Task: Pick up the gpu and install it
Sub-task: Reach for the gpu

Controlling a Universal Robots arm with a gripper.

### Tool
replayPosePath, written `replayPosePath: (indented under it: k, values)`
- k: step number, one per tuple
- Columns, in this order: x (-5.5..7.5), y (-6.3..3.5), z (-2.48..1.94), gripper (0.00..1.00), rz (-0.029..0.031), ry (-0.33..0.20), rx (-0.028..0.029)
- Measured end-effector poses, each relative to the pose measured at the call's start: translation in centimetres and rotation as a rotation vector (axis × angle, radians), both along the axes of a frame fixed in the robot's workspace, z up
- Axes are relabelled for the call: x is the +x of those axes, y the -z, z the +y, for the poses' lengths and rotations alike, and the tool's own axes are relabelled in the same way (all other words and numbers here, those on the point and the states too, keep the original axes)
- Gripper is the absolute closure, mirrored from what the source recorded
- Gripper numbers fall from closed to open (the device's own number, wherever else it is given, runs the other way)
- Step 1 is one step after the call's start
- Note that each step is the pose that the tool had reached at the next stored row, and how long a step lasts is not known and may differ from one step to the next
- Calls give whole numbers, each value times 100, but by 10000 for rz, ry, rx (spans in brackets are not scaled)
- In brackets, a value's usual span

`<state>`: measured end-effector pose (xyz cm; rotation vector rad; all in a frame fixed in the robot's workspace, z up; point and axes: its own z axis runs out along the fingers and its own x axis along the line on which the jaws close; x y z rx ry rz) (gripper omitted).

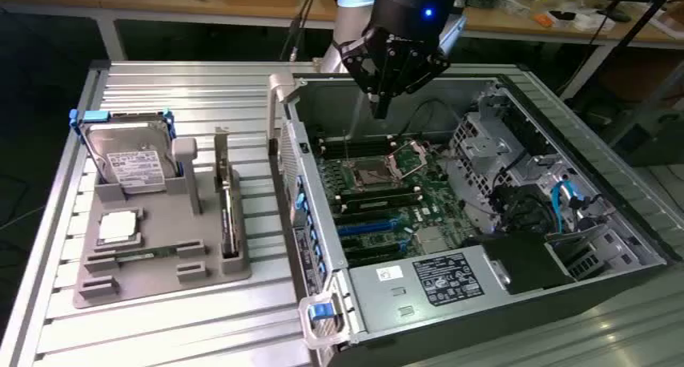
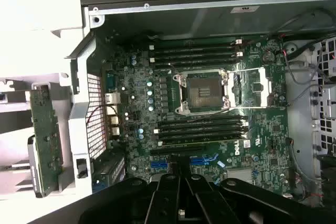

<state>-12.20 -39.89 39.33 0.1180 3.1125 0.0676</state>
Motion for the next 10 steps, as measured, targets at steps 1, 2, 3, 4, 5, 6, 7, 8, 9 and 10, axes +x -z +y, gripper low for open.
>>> replayPosePath:
  k: [1, 2, 3, 4, 5, 6, 7, 8, 9, 10]
  values:
    - [0, 0, 0, 89, 0, 0, 0]
    - [0, 0, 0, 89, 0, 0, 0]
    - [0, 0, 0, 89, 0, 0, 0]
    - [0, 0, 0, 89, 0, 0, 0]
    - [0, 0, 0, 89, 0, 0, 0]
    - [0, 0, 0, 89, 0, 0, 0]
    - [0, 0, 0, 89, 0, 0, 0]
    - [-2, 1, 0, 89, -1, 0, 1]
    - [-13, 2, 0, 89, -2, 2, 2]
    - [-29, 2, 0, 89, -1, 1, 1]
